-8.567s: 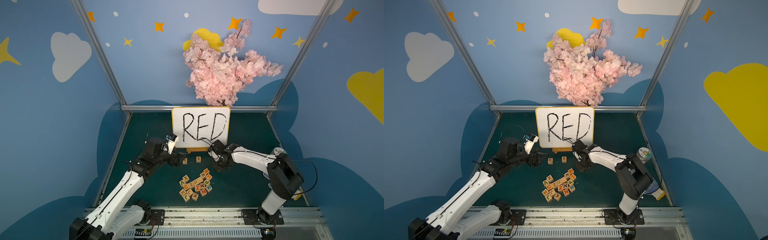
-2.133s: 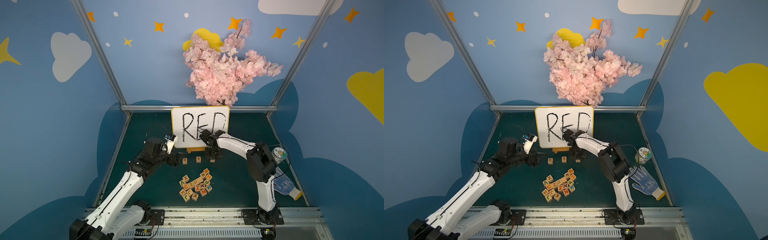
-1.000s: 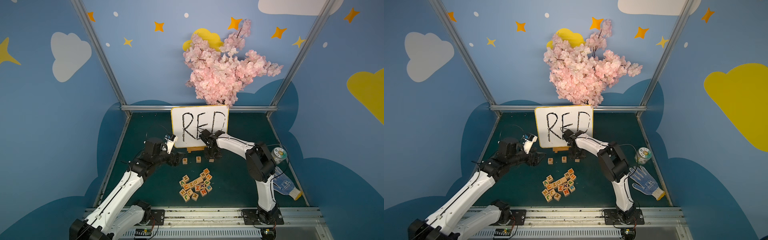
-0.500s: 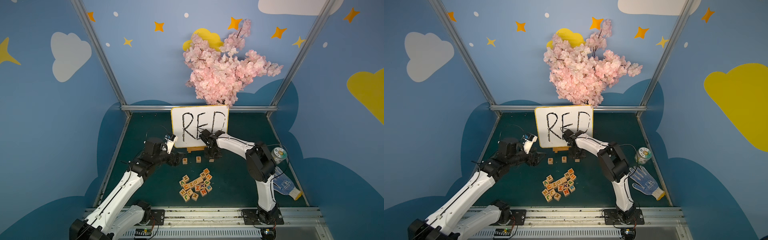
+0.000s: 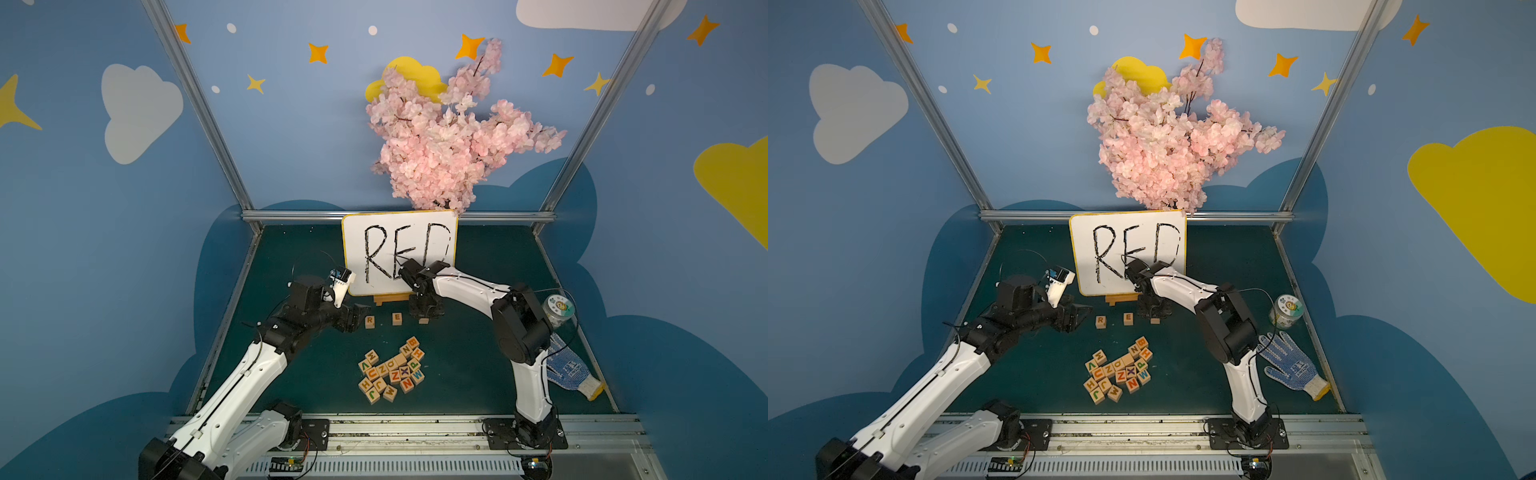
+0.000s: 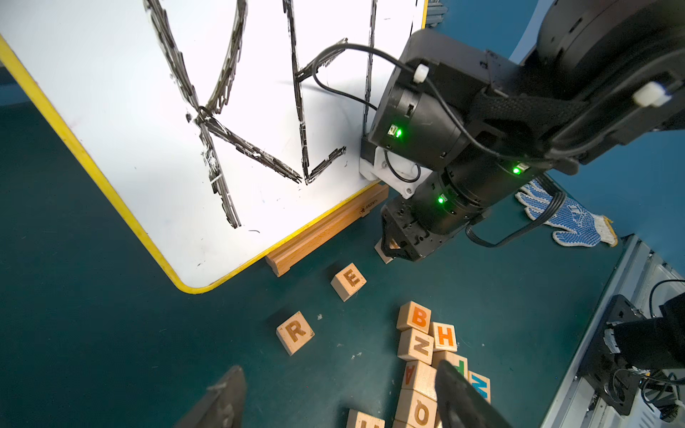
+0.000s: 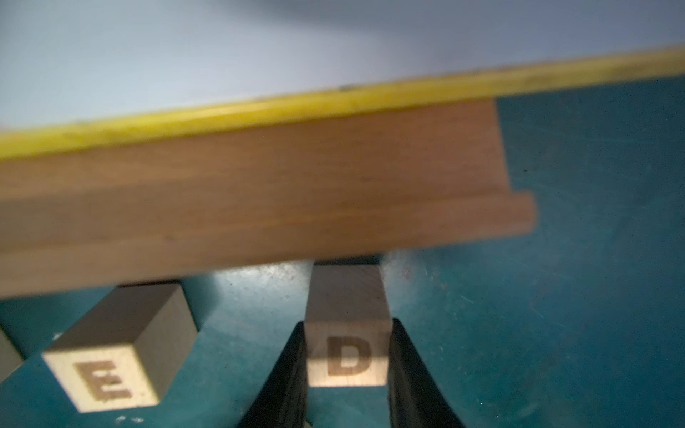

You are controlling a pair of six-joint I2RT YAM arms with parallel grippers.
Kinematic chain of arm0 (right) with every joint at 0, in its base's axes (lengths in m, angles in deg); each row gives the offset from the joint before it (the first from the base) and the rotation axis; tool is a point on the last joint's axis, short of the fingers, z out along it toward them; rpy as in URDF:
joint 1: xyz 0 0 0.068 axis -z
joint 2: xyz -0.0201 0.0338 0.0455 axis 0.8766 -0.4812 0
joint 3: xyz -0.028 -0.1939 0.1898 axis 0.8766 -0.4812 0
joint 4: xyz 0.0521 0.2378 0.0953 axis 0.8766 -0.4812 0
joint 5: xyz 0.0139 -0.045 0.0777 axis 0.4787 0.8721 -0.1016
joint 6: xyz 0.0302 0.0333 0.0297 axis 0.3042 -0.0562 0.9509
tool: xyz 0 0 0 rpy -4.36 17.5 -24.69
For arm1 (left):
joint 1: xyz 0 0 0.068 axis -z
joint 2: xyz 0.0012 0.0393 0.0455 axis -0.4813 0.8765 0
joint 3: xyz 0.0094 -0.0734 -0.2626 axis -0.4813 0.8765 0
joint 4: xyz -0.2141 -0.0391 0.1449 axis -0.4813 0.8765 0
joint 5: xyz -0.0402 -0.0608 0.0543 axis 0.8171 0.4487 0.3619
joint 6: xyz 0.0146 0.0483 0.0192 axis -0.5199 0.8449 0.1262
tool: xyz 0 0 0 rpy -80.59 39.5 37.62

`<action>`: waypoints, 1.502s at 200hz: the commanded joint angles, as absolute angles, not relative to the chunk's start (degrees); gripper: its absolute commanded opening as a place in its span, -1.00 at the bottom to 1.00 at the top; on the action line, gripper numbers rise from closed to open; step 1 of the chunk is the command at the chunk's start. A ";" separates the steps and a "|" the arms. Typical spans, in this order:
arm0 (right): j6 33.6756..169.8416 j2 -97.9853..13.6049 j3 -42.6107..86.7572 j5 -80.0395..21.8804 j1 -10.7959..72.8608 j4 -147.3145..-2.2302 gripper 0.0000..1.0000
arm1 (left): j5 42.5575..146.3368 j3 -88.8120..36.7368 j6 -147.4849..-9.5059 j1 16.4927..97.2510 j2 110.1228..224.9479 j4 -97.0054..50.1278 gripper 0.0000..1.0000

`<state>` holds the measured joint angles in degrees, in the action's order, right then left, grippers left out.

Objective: Assemble the uppercase word "red" with letter blocks
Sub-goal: Place the letter block at the center of the board.

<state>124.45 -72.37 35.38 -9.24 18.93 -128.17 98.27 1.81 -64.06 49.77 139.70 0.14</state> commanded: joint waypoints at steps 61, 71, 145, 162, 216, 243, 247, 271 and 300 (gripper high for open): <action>125.00 -70.62 34.79 -8.87 19.33 -127.85 -0.24 | 98.54 1.65 -63.30 49.49 139.30 0.11 0.59; 124.98 -70.51 34.70 -8.94 19.32 -127.81 -0.23 | 98.55 1.71 -63.38 49.46 139.22 0.12 0.59; 123.40 -68.03 33.70 -9.35 18.99 -126.62 -0.02 | 98.48 1.76 -63.47 49.51 139.20 -0.04 0.59; 122.55 -67.26 33.23 -9.63 18.94 -125.94 0.00 | 98.48 1.88 -63.56 49.42 139.12 -0.18 0.59; 121.14 -64.37 31.93 -7.92 18.72 -125.58 0.05 | 98.21 1.80 -63.52 49.43 138.86 -0.19 0.59; 120.45 -62.36 30.53 -7.31 18.62 -124.43 0.05 | 97.44 2.14 -63.56 49.47 137.95 -0.09 0.59; 120.26 -62.17 30.49 -7.23 18.61 -124.38 0.05 | 97.31 2.15 -63.55 49.43 137.78 -0.25 0.59; 119.43 -61.14 30.32 -6.20 18.70 -123.84 0.05 | 96.72 2.23 -63.47 49.34 137.38 -0.26 0.59; 117.60 -59.47 29.94 -5.01 18.86 -122.51 0.05 | 96.01 2.26 -63.21 49.34 136.50 -0.01 0.59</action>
